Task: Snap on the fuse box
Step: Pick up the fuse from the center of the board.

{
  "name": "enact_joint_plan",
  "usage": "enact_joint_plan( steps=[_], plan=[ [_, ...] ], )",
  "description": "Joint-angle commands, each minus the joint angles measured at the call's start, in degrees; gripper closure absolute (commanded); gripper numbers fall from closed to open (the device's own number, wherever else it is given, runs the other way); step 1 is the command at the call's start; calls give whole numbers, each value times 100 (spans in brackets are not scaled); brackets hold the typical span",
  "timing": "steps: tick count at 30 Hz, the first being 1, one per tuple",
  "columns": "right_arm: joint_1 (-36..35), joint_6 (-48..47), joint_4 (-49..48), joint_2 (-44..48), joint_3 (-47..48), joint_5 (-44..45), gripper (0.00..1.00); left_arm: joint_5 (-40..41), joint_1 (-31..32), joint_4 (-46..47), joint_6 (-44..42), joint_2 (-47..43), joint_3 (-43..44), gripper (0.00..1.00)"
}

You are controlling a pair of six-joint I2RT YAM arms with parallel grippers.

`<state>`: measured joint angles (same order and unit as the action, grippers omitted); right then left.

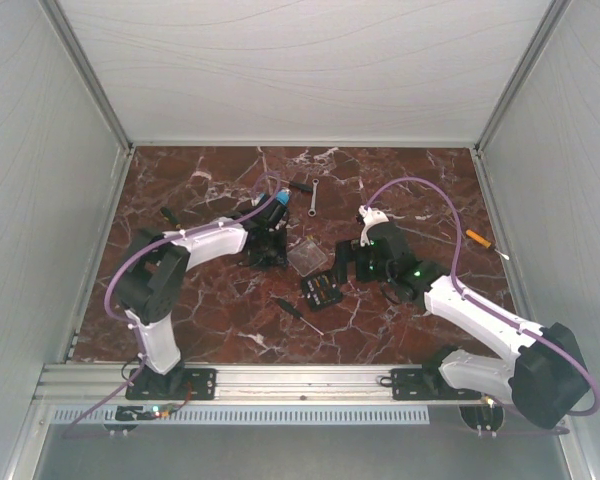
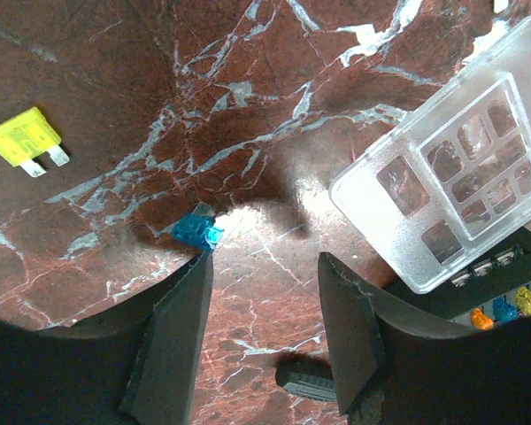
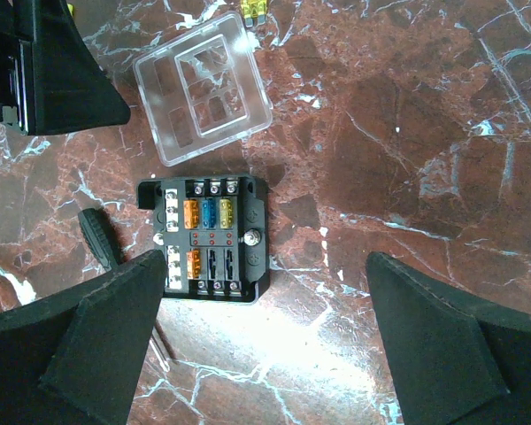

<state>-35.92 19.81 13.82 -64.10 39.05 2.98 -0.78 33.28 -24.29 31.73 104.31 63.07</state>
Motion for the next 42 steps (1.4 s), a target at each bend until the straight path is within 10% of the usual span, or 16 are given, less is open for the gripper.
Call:
enact_joint_plan(
  steps=[1,42],
  plan=[
    [29,-13,-148,-15,-7,-21,6,-72,-6,152,132,-52,250,47],
    [27,-100,-184,2,-42,-151,2,223,-101,-1242,-1411,741,1157,69]
  ],
)
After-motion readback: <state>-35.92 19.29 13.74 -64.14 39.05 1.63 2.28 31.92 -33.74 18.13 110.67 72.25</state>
